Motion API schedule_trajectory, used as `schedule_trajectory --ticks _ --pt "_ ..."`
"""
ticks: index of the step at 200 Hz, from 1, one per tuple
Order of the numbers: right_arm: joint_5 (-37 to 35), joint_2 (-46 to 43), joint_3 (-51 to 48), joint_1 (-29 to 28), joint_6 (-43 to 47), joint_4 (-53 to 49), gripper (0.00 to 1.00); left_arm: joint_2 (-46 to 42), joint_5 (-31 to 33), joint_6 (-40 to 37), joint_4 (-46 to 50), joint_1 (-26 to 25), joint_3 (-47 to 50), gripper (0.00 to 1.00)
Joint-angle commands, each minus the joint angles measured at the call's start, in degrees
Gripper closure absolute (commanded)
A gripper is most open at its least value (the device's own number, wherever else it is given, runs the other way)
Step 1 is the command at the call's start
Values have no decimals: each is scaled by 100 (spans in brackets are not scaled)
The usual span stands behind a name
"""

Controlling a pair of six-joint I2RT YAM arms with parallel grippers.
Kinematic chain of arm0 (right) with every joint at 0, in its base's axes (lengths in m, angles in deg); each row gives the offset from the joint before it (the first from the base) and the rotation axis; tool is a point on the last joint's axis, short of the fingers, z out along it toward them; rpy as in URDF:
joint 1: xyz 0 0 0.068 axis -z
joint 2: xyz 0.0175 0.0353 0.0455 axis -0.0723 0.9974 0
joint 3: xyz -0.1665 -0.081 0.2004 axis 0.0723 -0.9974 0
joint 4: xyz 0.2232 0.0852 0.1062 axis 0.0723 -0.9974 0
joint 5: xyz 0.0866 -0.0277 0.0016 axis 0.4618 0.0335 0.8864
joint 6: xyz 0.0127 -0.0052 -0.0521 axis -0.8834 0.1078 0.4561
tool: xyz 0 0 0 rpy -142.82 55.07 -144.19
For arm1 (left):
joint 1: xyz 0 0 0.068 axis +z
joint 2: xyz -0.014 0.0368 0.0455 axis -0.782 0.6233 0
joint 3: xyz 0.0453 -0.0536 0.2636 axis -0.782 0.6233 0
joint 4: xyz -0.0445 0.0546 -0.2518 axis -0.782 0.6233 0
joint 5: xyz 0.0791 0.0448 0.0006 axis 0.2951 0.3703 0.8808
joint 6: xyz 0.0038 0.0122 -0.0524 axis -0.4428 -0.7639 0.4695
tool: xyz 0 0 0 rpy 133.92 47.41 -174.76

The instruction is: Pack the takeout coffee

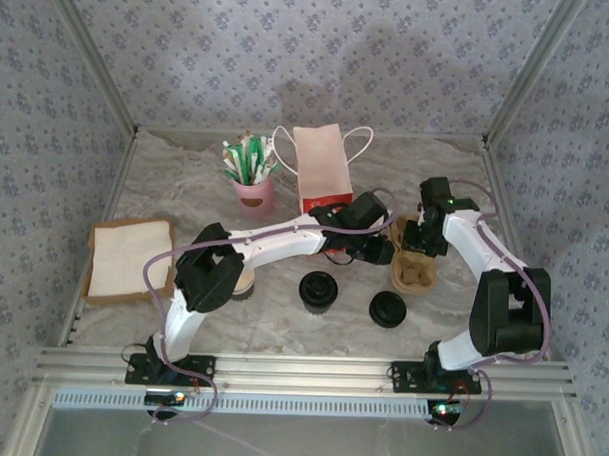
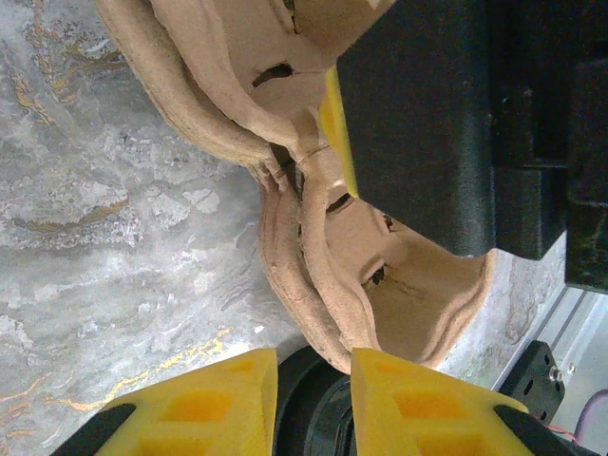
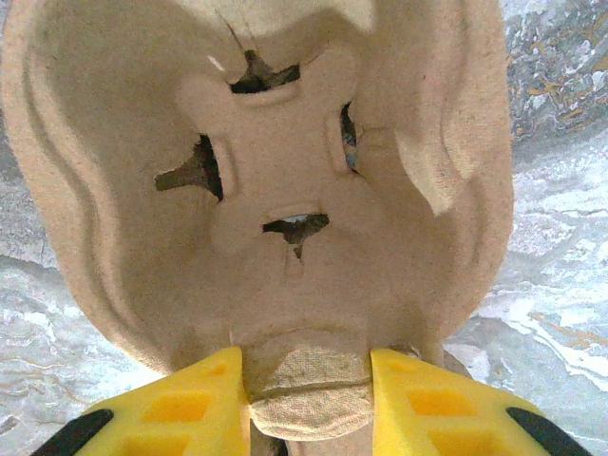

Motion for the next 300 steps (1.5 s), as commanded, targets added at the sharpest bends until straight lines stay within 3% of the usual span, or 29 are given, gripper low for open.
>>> schedule_trajectory --ticks 1,199,278,300 --pt "114 -106 -44 44 -56 2 67 87 -132 66 -158 18 -170 73" --pt "90 -624 -147 27 -47 103 67 -88 -299 156 -306 -39 -203 67" --pt "153 -1349 -106 28 -132 -58 67 -938 -32 7 -281 -225 32 41" --pt "153 -1559 -2 36 -135 -180 67 -1353 241 -137 -165 -349 109 29"
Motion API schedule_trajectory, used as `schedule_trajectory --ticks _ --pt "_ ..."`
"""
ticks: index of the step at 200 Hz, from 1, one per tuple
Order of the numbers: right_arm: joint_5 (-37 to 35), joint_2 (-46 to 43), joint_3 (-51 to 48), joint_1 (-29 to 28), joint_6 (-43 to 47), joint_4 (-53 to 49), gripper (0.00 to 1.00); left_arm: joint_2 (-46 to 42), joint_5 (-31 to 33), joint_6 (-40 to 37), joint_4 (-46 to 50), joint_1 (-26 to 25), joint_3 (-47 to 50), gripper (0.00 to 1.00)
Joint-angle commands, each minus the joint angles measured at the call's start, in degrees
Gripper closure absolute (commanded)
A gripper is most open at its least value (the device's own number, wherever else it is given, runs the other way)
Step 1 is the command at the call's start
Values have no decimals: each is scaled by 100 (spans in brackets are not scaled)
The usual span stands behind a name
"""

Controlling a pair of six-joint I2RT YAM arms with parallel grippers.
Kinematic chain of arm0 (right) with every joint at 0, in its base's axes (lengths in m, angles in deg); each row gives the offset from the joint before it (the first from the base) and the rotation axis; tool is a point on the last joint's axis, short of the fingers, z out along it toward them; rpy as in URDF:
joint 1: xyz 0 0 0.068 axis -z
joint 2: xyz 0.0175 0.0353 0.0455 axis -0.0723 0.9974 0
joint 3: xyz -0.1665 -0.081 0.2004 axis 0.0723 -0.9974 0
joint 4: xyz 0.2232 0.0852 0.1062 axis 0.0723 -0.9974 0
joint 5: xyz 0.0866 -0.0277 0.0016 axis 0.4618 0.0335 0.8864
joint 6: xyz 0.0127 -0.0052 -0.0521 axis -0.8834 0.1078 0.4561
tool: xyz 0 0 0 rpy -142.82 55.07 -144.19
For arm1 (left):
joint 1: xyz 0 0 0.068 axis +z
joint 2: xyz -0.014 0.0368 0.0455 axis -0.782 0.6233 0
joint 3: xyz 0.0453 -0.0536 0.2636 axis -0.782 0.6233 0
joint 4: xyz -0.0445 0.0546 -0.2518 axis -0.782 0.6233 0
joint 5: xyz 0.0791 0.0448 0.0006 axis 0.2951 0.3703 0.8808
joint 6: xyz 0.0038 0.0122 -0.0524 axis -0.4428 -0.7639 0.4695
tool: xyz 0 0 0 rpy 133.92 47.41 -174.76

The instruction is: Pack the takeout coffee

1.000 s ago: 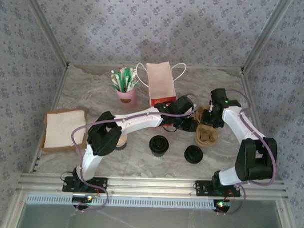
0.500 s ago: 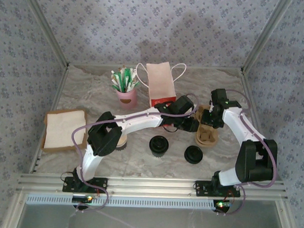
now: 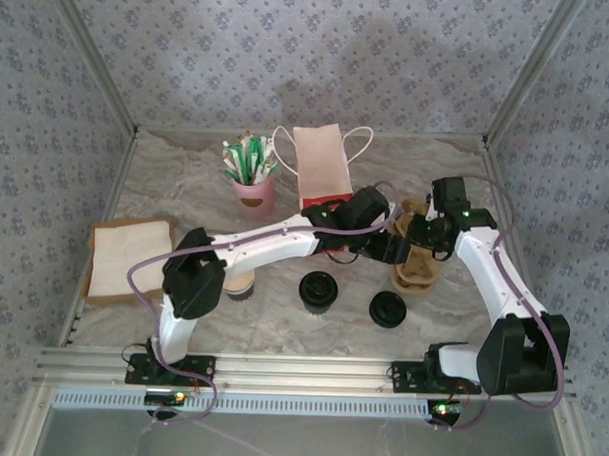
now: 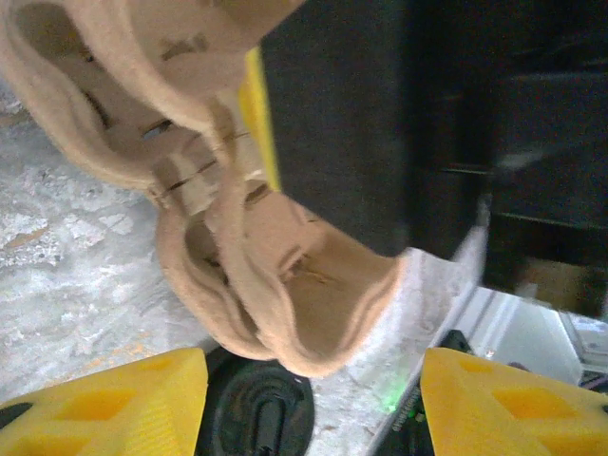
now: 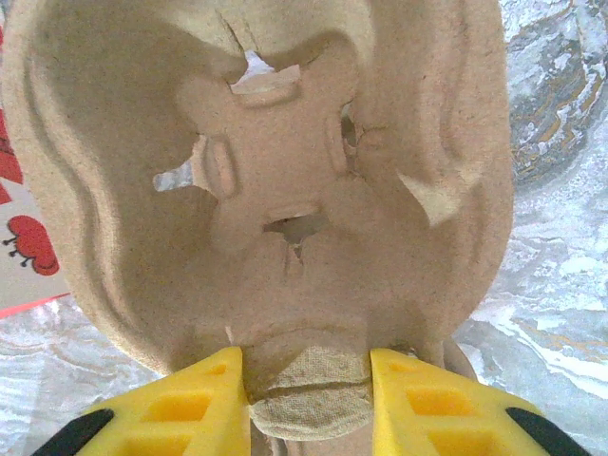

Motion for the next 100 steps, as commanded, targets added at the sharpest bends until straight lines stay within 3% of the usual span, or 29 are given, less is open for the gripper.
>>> schedule_trajectory --ticks 1,47,100 --pt "50 -285 120 27 -87 -277 67 -689 302 -186 48 -149 53 29" --pt "66 -726 522 9 -175 -551 67 -1497 879 -472 618 -190 74 17" --pt "341 -1051 1264 -133 -210 -1024 67 -1934 1376 -783 1470 22 -210 16"
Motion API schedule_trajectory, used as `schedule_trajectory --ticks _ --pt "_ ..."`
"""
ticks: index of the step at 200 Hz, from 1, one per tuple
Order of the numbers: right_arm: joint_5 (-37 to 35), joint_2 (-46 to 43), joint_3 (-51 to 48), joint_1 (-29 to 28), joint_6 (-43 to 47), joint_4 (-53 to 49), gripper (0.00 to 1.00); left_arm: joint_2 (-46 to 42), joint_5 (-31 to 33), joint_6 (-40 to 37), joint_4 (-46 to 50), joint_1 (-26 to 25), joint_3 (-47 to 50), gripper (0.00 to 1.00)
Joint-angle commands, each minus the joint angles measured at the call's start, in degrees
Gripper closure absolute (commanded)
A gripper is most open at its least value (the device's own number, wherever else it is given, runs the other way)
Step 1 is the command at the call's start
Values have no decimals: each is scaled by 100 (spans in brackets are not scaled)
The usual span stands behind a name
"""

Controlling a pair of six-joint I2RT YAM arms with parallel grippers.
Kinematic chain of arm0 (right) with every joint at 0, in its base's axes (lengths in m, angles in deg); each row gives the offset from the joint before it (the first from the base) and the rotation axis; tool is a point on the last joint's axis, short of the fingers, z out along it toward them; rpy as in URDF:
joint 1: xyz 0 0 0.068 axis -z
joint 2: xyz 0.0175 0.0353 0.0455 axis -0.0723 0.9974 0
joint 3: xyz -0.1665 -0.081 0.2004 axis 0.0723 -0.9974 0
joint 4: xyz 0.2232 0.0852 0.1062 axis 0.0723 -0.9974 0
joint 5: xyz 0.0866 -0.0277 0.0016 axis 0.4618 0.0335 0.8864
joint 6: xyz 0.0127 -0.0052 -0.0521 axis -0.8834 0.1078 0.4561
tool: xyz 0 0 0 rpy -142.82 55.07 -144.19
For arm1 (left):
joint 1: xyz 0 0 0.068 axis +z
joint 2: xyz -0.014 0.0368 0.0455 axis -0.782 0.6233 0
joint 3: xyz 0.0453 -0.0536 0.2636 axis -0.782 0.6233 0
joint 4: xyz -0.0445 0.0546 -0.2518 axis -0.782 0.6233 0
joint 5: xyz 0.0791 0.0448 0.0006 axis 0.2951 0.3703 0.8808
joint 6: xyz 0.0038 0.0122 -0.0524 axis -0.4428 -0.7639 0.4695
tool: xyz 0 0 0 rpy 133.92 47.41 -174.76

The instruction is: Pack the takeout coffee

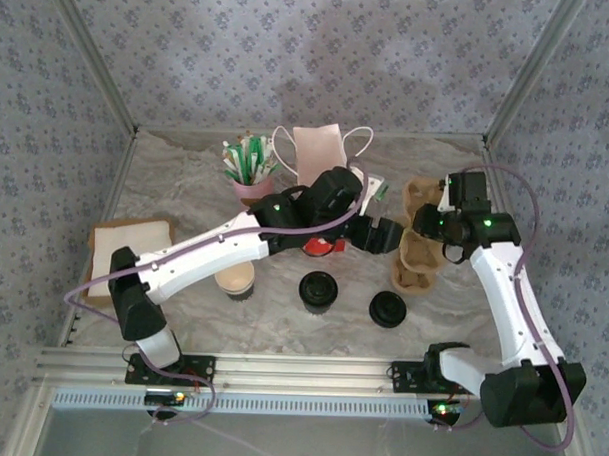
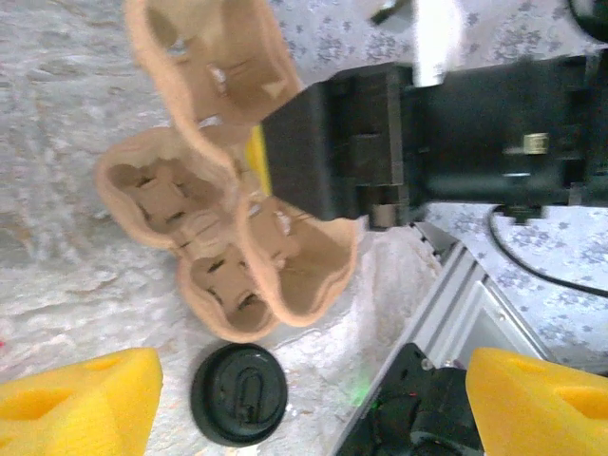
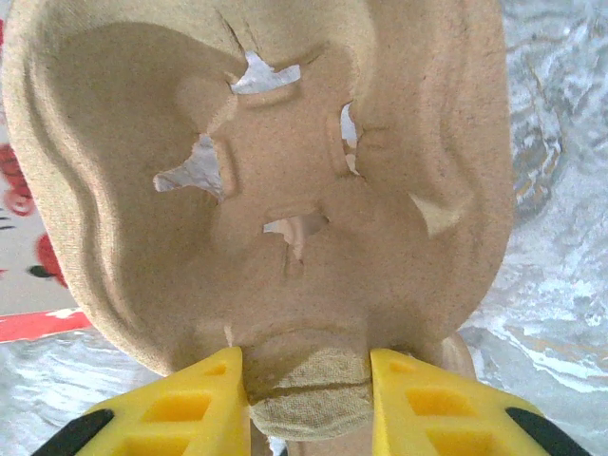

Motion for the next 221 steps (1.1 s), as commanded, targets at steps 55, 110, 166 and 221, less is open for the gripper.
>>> schedule_trajectory --ticks 55,110,166,221 --pt "381 -313 1359 -412 -172 -845 67 -776 470 -539 1308 1037 -451 15" --pt "329 -22 2281 -999 -277 -1001 67 -869 261 -787 1633 1956 -1080 14" --pt "294 575 3253 -1652 -376 -995 67 -77 -672 -682 1794 3396 -2441 14" --pt "372 1093 3948 -1922 -404 -927 67 2410 -1568 -399 2452 4421 -5914 32"
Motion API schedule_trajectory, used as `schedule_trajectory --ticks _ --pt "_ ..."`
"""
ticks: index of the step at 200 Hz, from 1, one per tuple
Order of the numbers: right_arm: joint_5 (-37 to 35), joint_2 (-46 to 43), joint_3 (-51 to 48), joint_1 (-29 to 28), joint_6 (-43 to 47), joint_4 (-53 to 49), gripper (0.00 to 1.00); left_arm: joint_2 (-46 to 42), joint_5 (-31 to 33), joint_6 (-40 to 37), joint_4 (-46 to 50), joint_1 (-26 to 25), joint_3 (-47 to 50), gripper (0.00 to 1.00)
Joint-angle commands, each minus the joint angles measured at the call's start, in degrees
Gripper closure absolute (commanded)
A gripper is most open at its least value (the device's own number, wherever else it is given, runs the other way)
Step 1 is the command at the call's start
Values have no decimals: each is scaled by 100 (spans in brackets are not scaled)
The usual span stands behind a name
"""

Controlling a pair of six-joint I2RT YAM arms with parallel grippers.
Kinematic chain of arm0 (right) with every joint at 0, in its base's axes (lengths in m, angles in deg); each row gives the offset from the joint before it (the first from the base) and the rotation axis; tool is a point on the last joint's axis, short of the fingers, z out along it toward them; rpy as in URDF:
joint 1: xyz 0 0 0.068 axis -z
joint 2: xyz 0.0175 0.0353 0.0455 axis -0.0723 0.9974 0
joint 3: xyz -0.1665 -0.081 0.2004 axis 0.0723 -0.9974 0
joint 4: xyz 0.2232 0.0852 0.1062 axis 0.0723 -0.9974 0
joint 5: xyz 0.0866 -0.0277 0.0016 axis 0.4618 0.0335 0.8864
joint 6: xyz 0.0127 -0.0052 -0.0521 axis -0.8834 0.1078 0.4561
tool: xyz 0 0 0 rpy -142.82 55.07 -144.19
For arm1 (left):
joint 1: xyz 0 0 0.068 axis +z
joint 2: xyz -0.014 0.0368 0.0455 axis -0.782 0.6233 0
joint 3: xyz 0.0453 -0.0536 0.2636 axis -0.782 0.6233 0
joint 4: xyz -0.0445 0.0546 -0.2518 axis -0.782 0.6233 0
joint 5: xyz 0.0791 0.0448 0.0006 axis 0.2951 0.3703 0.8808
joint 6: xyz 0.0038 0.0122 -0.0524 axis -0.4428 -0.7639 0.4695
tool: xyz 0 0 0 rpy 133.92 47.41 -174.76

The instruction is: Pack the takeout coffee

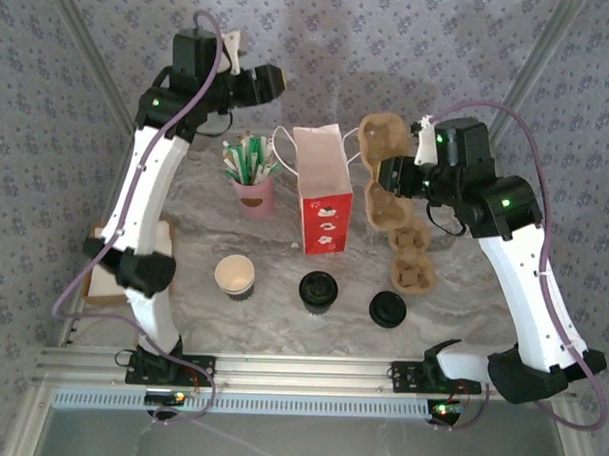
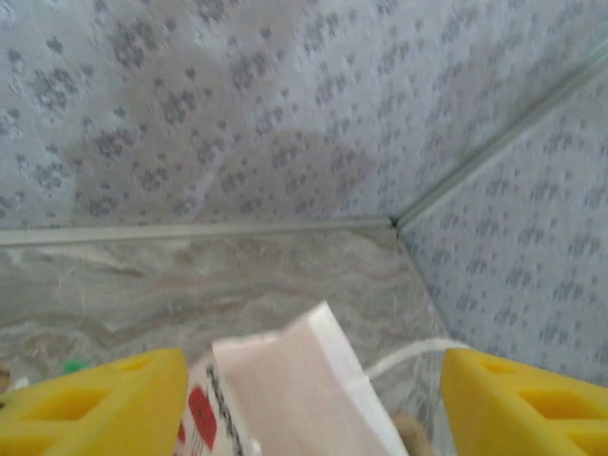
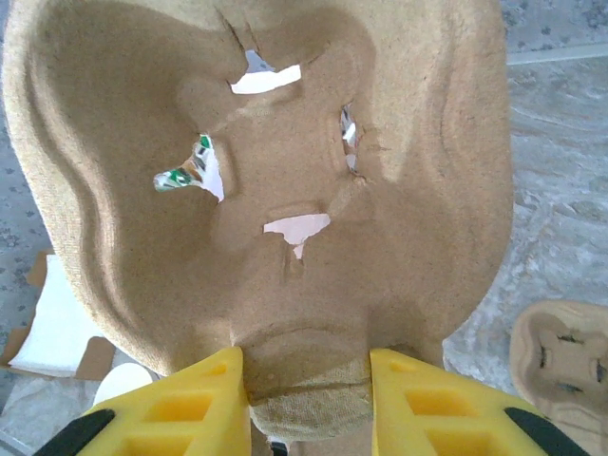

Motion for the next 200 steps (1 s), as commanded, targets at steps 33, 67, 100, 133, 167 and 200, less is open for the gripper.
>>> schedule_trajectory --ticks 33,67,100,133,167,200 --pt "233 412 602 -102 -155 30 67 2420 -972 688 -88 645 -2479 42" --pt "272 616 845 -123 -162 36 67 2990 -1025 710 -640 693 -2421 47" --pt "375 790 978 -137 -186 146 67 3303 -1084 595 -909 673 -2214 53" --pt "597 923 1034 -138 -332 385 67 3589 -1258 393 -935 556 -2205 59" --pt "816 1152 1238 -140 -444 562 67 3705 -1289 223 -950 319 -2191 62" --pt "1014 1395 1421 -139 -570 772 68 3742 -1341 183 -930 176 -2138 67"
